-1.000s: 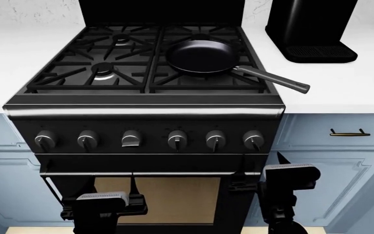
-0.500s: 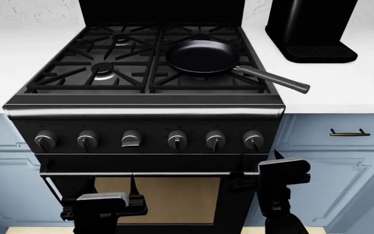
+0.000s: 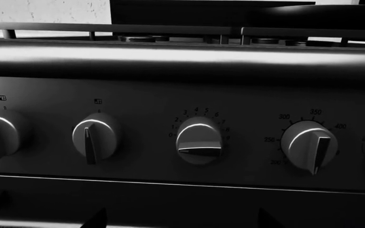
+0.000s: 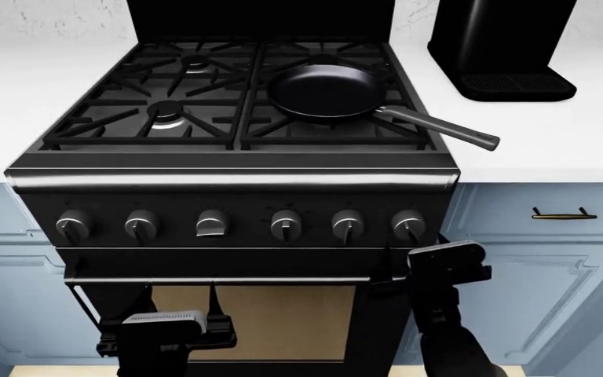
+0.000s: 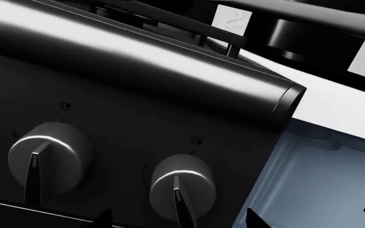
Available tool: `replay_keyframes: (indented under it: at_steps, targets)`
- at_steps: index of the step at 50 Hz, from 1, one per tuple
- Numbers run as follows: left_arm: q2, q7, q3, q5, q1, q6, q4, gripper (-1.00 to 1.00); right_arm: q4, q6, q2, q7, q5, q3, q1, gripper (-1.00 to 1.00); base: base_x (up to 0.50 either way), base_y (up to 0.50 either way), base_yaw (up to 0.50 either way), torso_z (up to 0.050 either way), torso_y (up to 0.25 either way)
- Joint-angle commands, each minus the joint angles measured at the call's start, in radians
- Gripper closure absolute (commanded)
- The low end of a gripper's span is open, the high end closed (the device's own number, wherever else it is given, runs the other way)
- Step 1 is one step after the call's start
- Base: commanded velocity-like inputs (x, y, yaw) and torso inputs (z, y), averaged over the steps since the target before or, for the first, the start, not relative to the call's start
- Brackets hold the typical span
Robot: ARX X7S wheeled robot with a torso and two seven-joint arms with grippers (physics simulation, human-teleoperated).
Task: Turn off the front right burner of the stove.
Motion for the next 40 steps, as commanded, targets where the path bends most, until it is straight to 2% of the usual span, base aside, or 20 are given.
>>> replay_keyframes:
  at_steps: [1, 17, 40]
  targets:
    - [-0.005, -0.005, 0.005, -0.004, 0.002, 0.002, -0.001, -1.00, 0.123, -0.052, -0.007, 0.001, -0.016, -0.014, 0.053, -1.00, 0.00, 0.00, 0.00, 0.000, 0.000]
    - [-0.010, -0.013, 0.012, -0.007, -0.005, 0.000, -0.005, -1.00, 0.344, -0.168, -0.024, 0.006, -0.040, -0.036, 0.140, -1.00, 0.00, 0.00, 0.00, 0.000, 0.000]
    - [-0.014, -0.018, 0.020, -0.018, -0.008, 0.015, -0.025, -1.00, 0.470, -0.224, -0.045, 0.014, -0.048, -0.054, 0.202, -1.00, 0.00, 0.00, 0.00, 0.000, 0.000]
